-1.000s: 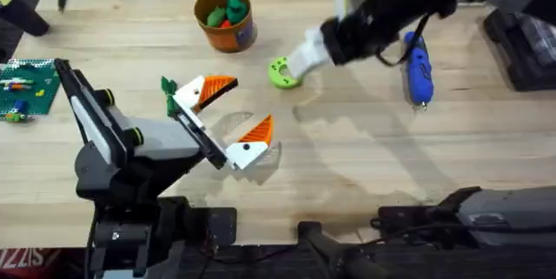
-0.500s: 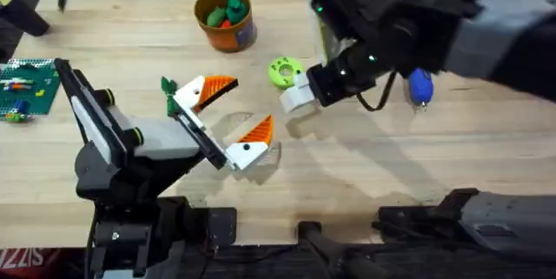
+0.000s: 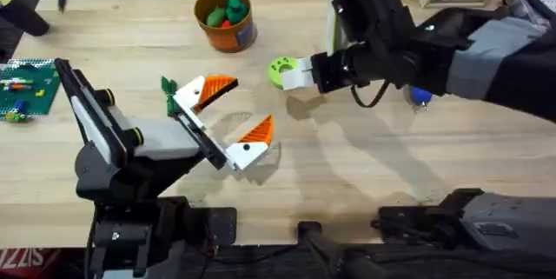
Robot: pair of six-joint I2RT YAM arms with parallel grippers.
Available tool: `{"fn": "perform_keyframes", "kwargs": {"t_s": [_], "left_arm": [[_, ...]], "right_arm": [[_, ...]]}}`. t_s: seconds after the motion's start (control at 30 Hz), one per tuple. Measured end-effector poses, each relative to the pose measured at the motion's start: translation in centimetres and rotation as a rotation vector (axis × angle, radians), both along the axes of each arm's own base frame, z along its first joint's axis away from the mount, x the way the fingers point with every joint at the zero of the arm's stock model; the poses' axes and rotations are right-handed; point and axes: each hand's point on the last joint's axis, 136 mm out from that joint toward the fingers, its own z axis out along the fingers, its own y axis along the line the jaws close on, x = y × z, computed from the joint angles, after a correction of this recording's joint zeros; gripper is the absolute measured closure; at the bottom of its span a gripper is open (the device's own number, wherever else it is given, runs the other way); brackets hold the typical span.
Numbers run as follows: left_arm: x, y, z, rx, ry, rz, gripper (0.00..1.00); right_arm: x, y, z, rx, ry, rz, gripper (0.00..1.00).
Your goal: Pick up the gripper from the table and insert it into the empty holder that is missing its gripper. Then pick up a screw, insert it into the mounting hole, and use the screwdriver to tighten it. Finally, clean up the table by picking up the vegetable and placing it into the bucket.
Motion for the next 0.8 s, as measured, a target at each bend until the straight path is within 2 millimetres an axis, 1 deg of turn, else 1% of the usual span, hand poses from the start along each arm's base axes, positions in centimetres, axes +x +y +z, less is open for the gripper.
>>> {"fn": "perform_keyframes", "kwargs": {"t_s": [0.07, 0.17, 0.37, 0.47, 0.53, 0.57, 0.67, 0.8], "left_arm": [[0.0, 0.0, 0.0, 0.0, 0.0, 0.0, 0.016], [0.0, 0.0, 0.0, 0.0, 0.0, 0.0, 0.015], [0.0, 0.0, 0.0, 0.0, 0.0, 0.0, 0.015], [0.0, 0.0, 0.0, 0.0, 0.0, 0.0, 0.016], [0.0, 0.0, 0.0, 0.0, 0.0, 0.0, 0.016], [0.0, 0.0, 0.0, 0.0, 0.0, 0.0, 0.016], [0.0, 0.0, 0.0, 0.0, 0.0, 0.0, 0.015], [0.0, 0.0, 0.0, 0.0, 0.0, 0.0, 0.015]], "right_arm": [[0.1, 0.0, 0.1, -0.004, -0.012, 0.024, 0.008], [0.1, 0.7, 0.4, -0.019, -0.052, 0.119, 0.008], [0.1, 2.8, 0.8, -0.064, -0.167, 0.314, 0.009], [0.3, 3.3, 0.8, -0.073, -0.197, 0.356, 0.112], [0.5, 3.4, 0.8, -0.077, -0.21, 0.367, 0.22], [0.6, 3.5, 0.9, -0.077, -0.216, 0.37, 0.254], [0.7, 3.5, 0.7, -0.084, -0.218, 0.379, 0.274], [1.1, 3.7, -0.4, -0.094, -0.208, 0.382, 0.274]]}}
